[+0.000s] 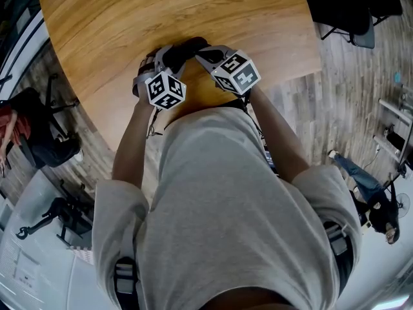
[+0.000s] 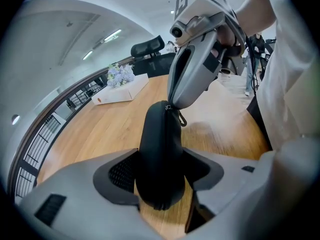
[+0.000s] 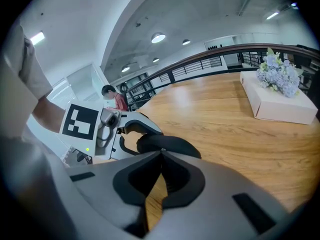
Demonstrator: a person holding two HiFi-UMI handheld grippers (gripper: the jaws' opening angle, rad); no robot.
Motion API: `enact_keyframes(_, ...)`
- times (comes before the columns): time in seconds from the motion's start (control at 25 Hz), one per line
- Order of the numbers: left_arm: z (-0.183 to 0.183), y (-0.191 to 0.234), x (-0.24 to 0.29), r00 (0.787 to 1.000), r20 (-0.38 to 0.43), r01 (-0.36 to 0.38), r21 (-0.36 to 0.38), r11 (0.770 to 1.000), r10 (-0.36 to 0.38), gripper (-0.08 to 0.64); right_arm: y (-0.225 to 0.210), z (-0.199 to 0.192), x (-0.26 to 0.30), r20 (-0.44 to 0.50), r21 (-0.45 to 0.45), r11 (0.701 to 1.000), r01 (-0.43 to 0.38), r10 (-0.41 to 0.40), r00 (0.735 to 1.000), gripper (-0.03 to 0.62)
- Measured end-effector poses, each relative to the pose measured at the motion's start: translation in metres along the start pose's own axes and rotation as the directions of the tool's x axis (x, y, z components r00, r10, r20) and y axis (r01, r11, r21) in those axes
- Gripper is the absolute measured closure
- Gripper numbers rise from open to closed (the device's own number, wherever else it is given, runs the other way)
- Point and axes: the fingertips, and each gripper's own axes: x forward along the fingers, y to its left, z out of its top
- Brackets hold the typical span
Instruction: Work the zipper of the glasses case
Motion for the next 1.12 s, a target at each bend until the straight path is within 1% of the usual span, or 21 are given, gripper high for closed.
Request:
enact_keyframes(0.2,0.002,0.000,0.001,1.000,-0.006,-0.006,-0.012,1.000,0.006,0.282,0.004,0.001,0.001,-0.001,-0.015,1.000,0.008,-0.008,1.000,0.566)
enact_keyframes(0.8,0.018,0.002,0.001,1.000,0.002,-0.020,-0.033,0.999,0.020,0.282,0.011,0.007,0.003,0.022,-0.013,1.000,0.008,-0.008,1.000,0.566)
enact_keyframes(0.92,0.023,0.003,-0.003,1.000,0.027,-0.016,-0.032,0.999,0.016,0.281,0.007,0.008,-0.001,0.034,-0.001,1.000,0.012,-0.012,0.999,0.566)
enact_keyframes(1.12,0.039,0.002,-0.020,0.995,0.097,-0.022,-0.015,1.000,0.023,0.282,-0.007,0.008,-0.008,0.044,0.025,1.000,0.015,-0.016,0.999,0.566)
